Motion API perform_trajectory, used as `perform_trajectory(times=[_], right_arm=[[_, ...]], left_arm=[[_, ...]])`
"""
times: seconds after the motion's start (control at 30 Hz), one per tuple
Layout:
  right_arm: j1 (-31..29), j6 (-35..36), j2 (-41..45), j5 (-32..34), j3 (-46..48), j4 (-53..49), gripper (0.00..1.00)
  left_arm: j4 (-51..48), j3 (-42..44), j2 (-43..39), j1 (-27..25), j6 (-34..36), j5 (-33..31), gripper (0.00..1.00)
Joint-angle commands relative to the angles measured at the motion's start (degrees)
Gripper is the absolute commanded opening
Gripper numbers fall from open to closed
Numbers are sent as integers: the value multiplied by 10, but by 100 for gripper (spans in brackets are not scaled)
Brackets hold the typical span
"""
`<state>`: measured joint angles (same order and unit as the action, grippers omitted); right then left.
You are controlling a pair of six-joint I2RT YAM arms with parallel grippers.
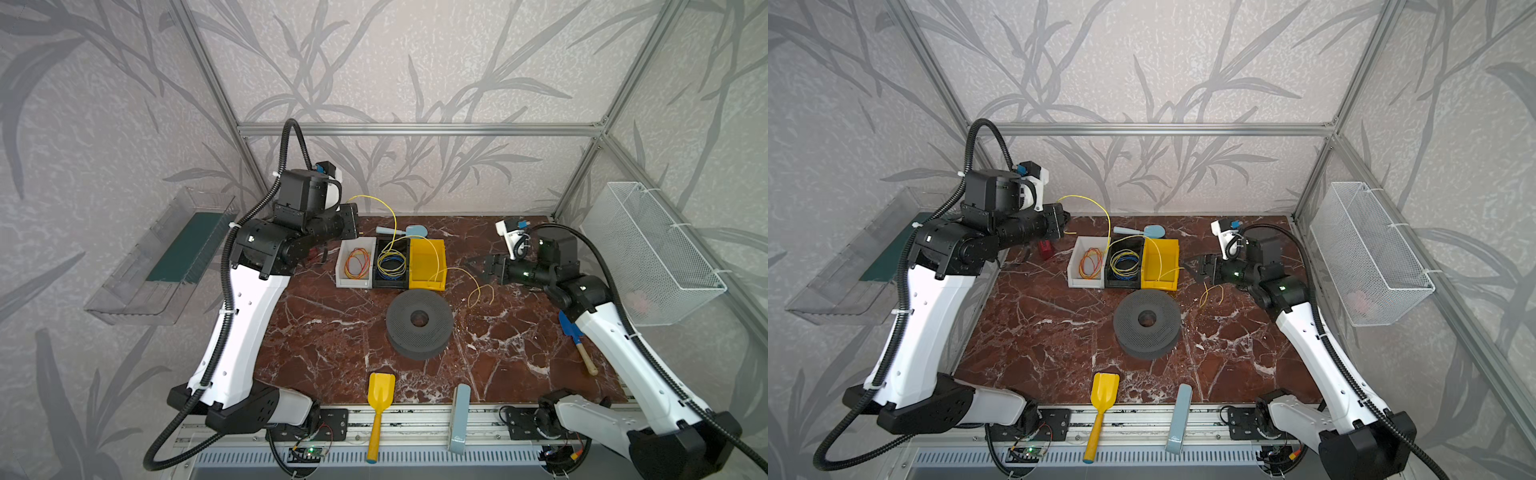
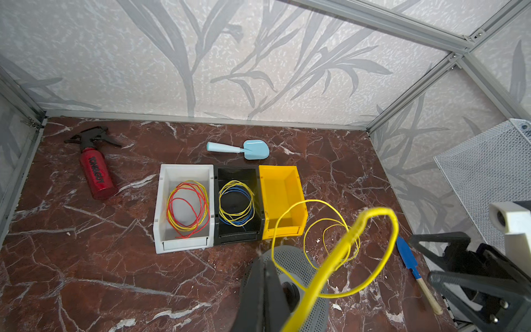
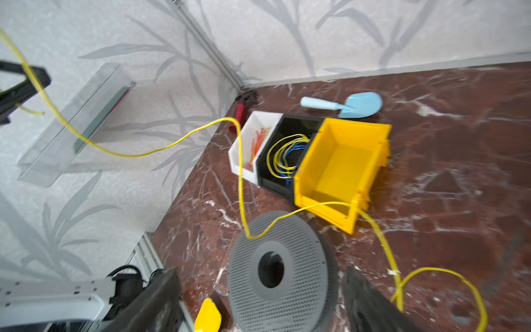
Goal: Wrap the cables
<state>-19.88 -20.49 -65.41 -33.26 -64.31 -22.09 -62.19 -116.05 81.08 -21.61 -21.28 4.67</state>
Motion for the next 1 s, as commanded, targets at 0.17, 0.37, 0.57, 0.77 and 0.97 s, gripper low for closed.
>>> perform_trajectory(times=[0.17, 0.37, 0.57, 0.77, 0.97], right_arm=[[-90, 21, -113, 22, -59, 58, 89], [-119, 80, -201, 69, -123, 40, 84], [-120, 80, -244, 49, -140, 48, 59], [-118, 92, -224, 105, -113, 23, 0], [-81, 118, -189, 169, -96, -67, 0]], left_arm=[[-3, -14, -7, -9, -8, 7, 0], [-8, -11, -13, -10, -5, 5, 0], [-16, -10, -20, -12, 4, -6, 0], [-38, -15, -31, -11, 28, -46, 0], [-104, -104, -8, -10, 135, -240, 0]])
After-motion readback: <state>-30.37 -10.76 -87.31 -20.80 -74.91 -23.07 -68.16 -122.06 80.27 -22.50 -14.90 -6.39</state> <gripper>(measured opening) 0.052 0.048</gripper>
